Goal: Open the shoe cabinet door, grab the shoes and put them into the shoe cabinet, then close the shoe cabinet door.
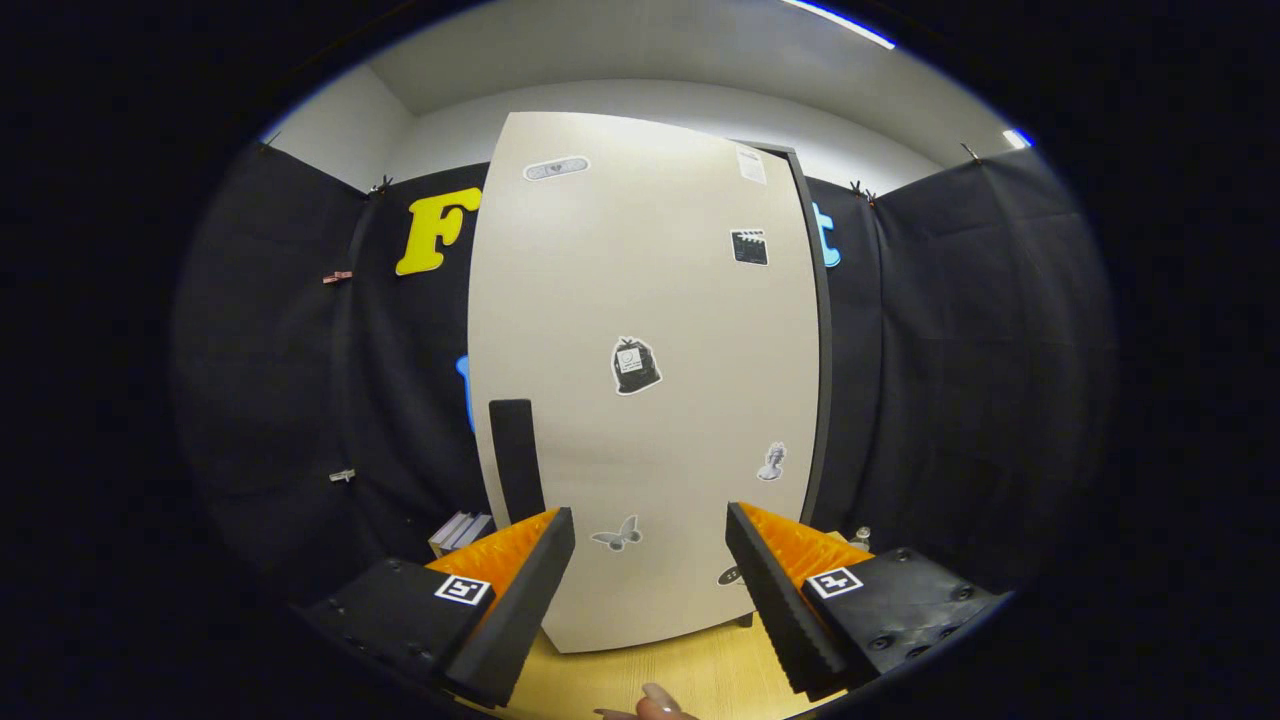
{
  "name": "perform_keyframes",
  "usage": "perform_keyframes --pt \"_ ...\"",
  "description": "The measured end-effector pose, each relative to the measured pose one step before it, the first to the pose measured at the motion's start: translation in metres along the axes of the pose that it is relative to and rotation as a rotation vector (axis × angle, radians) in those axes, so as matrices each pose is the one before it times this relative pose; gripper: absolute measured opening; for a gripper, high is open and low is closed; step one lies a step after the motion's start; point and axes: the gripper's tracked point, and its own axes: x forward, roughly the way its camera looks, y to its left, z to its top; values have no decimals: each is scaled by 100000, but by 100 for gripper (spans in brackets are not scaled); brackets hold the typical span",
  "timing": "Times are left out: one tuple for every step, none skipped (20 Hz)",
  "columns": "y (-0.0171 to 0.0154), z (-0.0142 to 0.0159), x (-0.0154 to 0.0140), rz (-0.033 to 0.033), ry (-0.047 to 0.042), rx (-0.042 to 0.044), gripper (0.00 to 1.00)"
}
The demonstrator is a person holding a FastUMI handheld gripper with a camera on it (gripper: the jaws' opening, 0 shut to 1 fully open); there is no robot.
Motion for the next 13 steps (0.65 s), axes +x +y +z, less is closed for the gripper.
perform_keyframes --pt "229 252 -170 534 -449 -269 98" --pt "151 94 -139 529 -382 -453 98" --pt "197 -26 -91 516 -105 -463 98" --pt "147 -31 -68 542 -54 -271 98" --pt "62 -92 -9 505 40 32 98" --pt "29 -134 -15 370 66 94 98" --pt "59 -72 -6 193 163 96 98" --pt "43 -89 -115 219 278 309 98" --pt "87 -101 -27 298 328 424 97" --pt "10 -112 -30 210 300 387 97" --pt "1 -101 -73 101 356 209 97" --pt "6 -70 -13 -49 251 -151 97" --pt "13 -75 -15 23 428 -235 97"
